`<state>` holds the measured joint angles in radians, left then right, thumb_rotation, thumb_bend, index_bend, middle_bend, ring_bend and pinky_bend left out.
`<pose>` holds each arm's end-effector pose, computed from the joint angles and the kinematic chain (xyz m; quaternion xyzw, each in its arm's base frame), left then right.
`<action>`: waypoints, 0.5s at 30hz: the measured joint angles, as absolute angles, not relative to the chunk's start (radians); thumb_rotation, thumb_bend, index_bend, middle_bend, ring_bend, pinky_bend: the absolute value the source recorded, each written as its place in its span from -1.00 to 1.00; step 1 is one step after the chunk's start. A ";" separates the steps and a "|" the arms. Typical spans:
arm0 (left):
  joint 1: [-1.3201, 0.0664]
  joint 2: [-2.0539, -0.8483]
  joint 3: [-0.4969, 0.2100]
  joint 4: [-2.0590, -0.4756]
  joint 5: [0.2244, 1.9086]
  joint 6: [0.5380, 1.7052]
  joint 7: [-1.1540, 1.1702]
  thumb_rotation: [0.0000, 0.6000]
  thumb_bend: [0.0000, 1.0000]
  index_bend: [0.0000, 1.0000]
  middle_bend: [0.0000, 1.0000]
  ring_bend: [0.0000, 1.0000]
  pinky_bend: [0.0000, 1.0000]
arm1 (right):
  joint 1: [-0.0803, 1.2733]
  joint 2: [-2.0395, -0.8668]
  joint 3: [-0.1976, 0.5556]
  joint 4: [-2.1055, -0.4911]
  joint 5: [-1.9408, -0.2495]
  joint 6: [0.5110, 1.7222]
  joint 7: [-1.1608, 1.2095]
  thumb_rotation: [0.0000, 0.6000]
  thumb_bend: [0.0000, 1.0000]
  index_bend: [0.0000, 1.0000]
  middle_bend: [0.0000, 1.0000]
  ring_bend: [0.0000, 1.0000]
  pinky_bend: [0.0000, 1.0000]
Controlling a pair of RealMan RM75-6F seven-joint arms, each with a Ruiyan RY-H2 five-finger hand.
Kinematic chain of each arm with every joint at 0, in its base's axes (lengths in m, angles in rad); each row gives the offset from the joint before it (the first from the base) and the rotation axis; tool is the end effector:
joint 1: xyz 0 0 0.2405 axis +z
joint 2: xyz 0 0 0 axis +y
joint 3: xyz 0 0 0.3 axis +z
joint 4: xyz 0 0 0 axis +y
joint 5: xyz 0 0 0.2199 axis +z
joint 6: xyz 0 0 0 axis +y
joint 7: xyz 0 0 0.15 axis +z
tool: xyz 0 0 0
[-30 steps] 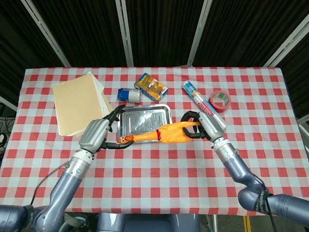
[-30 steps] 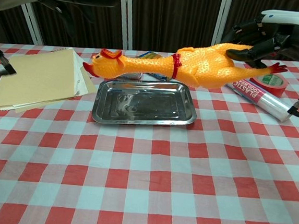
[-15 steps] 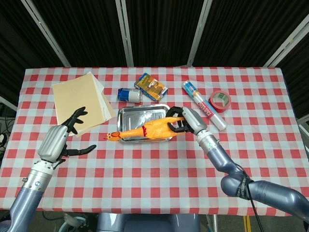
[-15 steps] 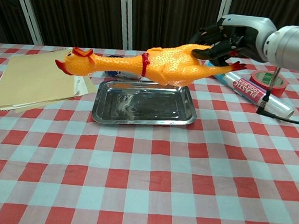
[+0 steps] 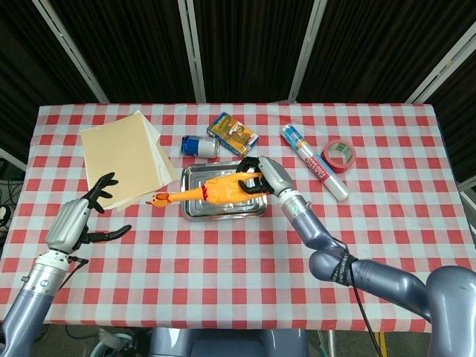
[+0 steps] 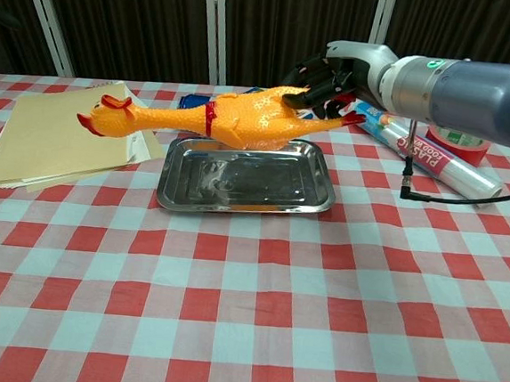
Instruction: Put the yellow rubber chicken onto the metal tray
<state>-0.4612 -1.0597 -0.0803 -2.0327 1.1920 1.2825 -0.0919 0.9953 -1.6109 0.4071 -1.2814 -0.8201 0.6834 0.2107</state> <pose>-0.2199 0.2812 0.1377 -0.5604 -0.5361 -0.4857 0.4032 -0.0892 -0.4754 -0.0292 0.5705 -0.6168 0.4768 0.2583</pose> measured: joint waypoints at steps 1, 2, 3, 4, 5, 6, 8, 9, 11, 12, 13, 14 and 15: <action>-0.461 -1.063 -0.083 -2.027 1.184 1.274 -0.093 0.00 -1.00 -1.00 -0.73 -0.50 -0.17 | 1.009 -1.632 0.409 -1.246 -0.810 0.677 0.205 1.00 0.04 0.83 0.44 0.42 0.56; -0.461 -1.066 -0.086 -2.022 1.178 1.267 -0.094 0.00 -1.00 -1.00 -0.73 -0.50 -0.17 | 1.020 -1.647 0.410 -1.220 -0.802 0.672 0.200 1.00 0.04 0.82 0.44 0.41 0.55; -0.461 -1.070 -0.089 -2.018 1.173 1.260 -0.095 0.00 -1.00 -1.00 -0.73 -0.50 -0.17 | 1.030 -1.663 0.412 -1.195 -0.795 0.667 0.195 1.00 0.04 0.81 0.44 0.40 0.54; -0.460 -1.072 -0.090 -2.015 1.170 1.256 -0.095 0.00 -1.00 -1.00 -0.73 -0.50 -0.17 | 1.044 -1.682 0.413 -1.164 -0.786 0.659 0.189 1.00 0.04 0.80 0.44 0.38 0.53; -0.460 -1.074 -0.092 -2.013 1.166 1.252 -0.094 0.00 -1.00 -1.00 -0.73 -0.50 -0.17 | 1.053 -1.696 0.414 -1.143 -0.780 0.653 0.184 1.00 0.04 0.78 0.44 0.37 0.51; -0.459 -1.076 -0.094 -2.011 1.162 1.247 -0.092 0.00 -1.00 -1.00 -0.73 -0.50 -0.17 | 1.061 -1.709 0.415 -1.124 -0.775 0.648 0.180 1.00 0.04 0.76 0.44 0.35 0.50; -0.459 -1.079 -0.096 -2.008 1.156 1.239 -0.089 0.00 -1.00 -1.00 -0.73 -0.50 -0.17 | 1.077 -1.733 0.417 -1.087 -0.767 0.636 0.171 1.00 0.04 0.65 0.44 0.29 0.43; -0.459 -1.080 -0.099 -2.006 1.151 1.234 -0.088 0.00 -1.00 -1.00 -0.73 -0.50 -0.17 | 1.083 -1.742 0.417 -1.074 -0.764 0.631 0.167 1.00 0.04 0.59 0.42 0.26 0.40; -0.459 -1.084 -0.102 -2.003 1.143 1.226 -0.087 0.00 -1.00 -1.00 -0.73 -0.50 -0.17 | 1.091 -1.757 0.413 -1.054 -0.761 0.617 0.158 1.00 0.04 0.35 0.30 0.12 0.27; -0.459 -1.087 -0.105 -1.999 1.137 1.219 -0.086 -0.01 -1.00 -1.00 -0.73 -0.50 -0.18 | 1.093 -1.761 0.411 -1.049 -0.761 0.611 0.155 1.00 0.04 0.24 0.23 0.06 0.22; -0.459 -1.089 -0.107 -1.997 1.134 1.215 -0.085 -0.01 -1.00 -1.00 -0.73 -0.50 -0.18 | 1.094 -1.762 0.408 -1.046 -0.762 0.604 0.153 1.00 0.02 0.07 0.11 -0.04 0.14; -0.458 -1.091 -0.109 -1.995 1.132 1.211 -0.084 -0.01 -1.00 -1.00 -0.73 -0.50 -0.18 | 1.094 -1.762 0.407 -1.045 -0.762 0.597 0.152 1.00 -0.07 -0.14 -0.04 -0.17 0.02; -0.458 -1.093 -0.111 -1.994 1.131 1.208 -0.083 0.00 -1.00 -1.00 -0.73 -0.50 -0.19 | 1.094 -1.762 0.406 -1.044 -0.762 0.590 0.151 1.00 -0.13 -0.23 -0.11 -0.23 -0.03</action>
<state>-0.4579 -1.0930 -0.1111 -1.9937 1.1305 1.2079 -0.0827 1.0942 -1.7621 0.4062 -1.0443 -0.7625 0.5903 0.1512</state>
